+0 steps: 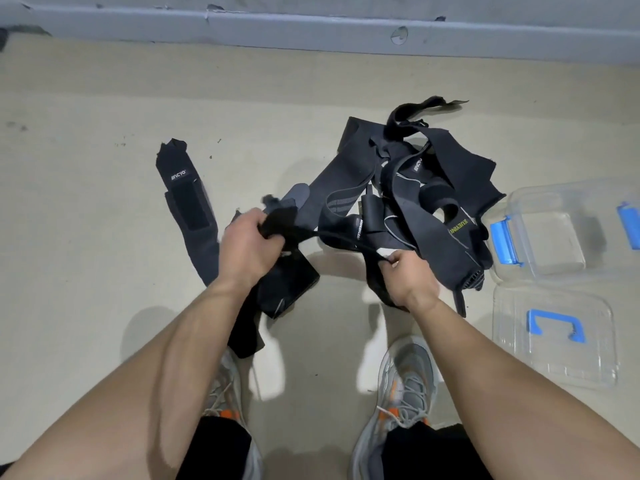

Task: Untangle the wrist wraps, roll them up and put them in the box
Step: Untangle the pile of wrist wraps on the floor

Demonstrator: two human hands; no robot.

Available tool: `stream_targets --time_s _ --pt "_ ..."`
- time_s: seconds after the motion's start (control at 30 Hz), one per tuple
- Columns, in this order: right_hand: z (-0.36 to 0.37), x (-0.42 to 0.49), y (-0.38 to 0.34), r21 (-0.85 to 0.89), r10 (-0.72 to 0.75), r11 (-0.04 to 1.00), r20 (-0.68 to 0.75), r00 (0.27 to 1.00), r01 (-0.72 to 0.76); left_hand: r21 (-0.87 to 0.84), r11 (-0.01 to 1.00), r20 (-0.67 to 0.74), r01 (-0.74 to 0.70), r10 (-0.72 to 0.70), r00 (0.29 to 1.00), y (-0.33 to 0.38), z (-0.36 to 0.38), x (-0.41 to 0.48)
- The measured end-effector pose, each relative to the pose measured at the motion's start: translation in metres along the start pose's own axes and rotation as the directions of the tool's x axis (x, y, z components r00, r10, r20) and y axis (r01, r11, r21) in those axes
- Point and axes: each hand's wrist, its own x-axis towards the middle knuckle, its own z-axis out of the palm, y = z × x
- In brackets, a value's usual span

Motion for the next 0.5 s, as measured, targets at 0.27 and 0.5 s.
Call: stream_targets --time_s 0.27,0.5 --pt "0.052 -0.061 -0.051 0.006 -0.297 0.927 0.624 0.722 0.376 0.158 0.987 -0.027 0.022 -0.017 0.999 0.003 -0.023 -0.008" --pt "0.041 0.0 -0.022 0.025 -0.127 0.992 0.204 0.971 0.125 -0.117 0.983 0.406 0.143 -0.084 0.91 0.031 0.022 -0.01"
